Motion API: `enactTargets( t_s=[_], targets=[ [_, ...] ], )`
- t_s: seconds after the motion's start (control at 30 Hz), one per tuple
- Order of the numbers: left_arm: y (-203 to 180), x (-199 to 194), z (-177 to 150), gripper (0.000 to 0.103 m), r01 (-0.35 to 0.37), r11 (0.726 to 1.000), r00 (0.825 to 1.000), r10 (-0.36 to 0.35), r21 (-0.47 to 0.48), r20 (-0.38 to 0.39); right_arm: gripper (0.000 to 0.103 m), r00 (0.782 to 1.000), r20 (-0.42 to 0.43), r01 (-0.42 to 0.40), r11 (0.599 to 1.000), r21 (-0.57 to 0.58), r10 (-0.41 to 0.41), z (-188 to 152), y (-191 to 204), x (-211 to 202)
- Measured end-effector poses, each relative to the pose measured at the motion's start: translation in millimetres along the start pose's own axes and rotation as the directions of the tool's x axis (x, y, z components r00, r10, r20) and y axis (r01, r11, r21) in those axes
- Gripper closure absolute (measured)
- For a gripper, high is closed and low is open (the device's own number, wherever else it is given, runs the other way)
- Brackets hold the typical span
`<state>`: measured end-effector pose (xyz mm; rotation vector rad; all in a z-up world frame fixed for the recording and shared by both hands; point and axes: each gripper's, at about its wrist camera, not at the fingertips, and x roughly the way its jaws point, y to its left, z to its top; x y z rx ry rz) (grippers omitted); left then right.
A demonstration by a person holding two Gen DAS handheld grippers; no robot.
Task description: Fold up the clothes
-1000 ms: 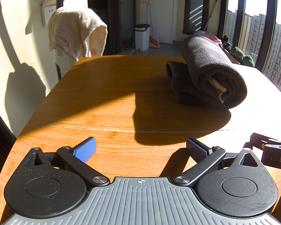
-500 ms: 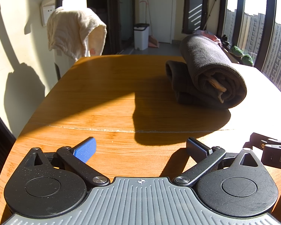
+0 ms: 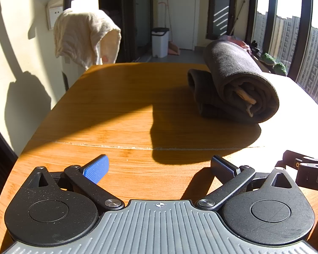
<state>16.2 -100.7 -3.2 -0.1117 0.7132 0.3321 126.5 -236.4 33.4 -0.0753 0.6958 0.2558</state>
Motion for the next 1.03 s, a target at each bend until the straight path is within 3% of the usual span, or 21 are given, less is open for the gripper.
enactTargets(
  t_s=[0.3,1.03],
  targets=[
    [-2.4,1.3,1.5,0.000,0.021,1.000,1.000,-0.021,0.018,-0.006,0.000,0.999,-0.002,-0.055,0.997,-0.046,0.055,5.5,4.4,5.7],
    [-5.7,0.3,1.7,0.000,0.074,0.997,0.997,-0.074,-0.003,0.007,0.000,0.996,-0.041,-0.086,0.994,-0.063,0.084,6.0,-3.6,0.2]
  ],
)
